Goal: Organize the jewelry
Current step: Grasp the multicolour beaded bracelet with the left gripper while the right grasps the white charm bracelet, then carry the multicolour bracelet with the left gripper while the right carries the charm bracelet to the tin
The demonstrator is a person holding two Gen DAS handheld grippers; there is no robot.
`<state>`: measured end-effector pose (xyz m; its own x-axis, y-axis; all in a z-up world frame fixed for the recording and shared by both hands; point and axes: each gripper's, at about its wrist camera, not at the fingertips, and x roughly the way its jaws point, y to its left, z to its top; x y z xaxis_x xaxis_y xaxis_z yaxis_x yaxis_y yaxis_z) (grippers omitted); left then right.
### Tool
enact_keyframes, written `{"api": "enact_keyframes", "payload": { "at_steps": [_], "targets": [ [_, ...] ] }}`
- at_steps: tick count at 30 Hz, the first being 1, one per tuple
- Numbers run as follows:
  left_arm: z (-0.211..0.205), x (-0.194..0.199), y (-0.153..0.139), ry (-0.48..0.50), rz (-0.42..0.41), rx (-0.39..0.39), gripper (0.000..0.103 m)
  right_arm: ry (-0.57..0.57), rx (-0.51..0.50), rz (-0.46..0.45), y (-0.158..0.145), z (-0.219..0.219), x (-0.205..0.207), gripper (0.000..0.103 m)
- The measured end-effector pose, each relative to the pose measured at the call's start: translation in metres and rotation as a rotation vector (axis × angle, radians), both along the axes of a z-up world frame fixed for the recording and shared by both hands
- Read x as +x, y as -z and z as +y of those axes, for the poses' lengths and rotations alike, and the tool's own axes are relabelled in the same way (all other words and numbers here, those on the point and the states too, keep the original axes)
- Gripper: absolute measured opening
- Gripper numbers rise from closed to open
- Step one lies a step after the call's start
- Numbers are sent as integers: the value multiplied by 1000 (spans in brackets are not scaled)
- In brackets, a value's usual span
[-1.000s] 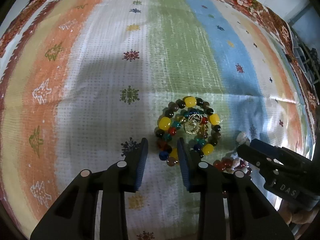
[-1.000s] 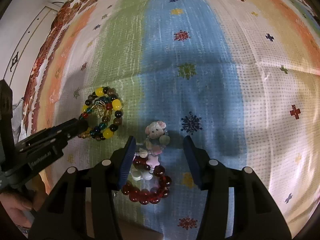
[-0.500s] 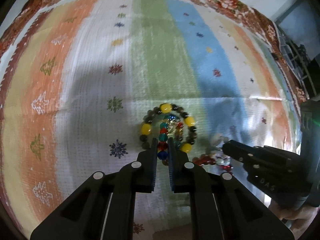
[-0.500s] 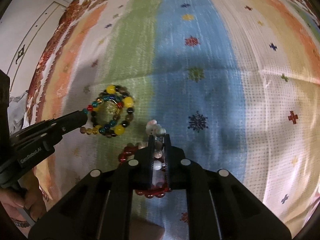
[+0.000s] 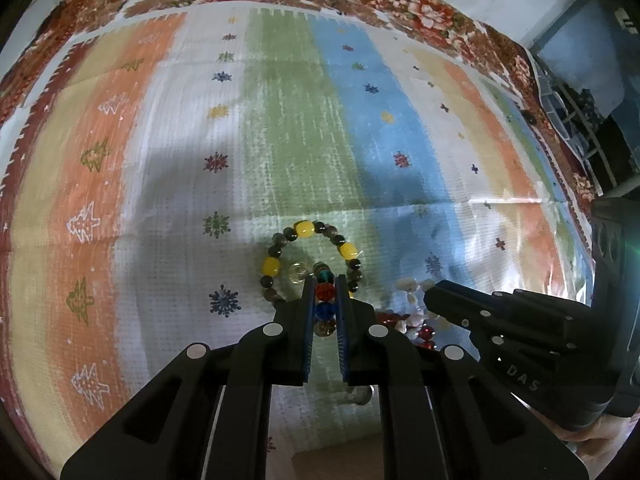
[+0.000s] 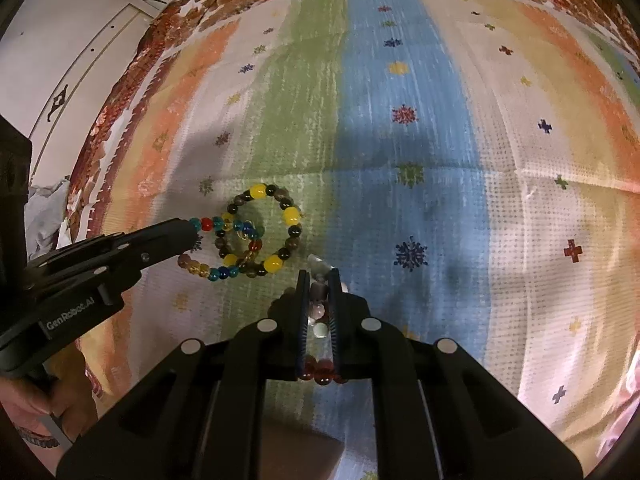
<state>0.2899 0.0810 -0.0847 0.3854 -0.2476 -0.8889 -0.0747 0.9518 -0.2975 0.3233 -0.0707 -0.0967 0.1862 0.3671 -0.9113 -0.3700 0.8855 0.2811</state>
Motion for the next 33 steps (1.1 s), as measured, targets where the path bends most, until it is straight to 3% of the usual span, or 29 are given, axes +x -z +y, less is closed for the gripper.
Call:
{"api": "enact_keyframes", "payload": {
  "at_steps": [11, 33],
  "targets": [
    [0, -9, -20, 1, -46, -11, 9, -37, -7, -93, -31, 8, -13, 10],
    [-17, -51, -47, -7, -107, 3, 9, -83, 42, -162, -65, 2, -48, 10]
  ]
}}
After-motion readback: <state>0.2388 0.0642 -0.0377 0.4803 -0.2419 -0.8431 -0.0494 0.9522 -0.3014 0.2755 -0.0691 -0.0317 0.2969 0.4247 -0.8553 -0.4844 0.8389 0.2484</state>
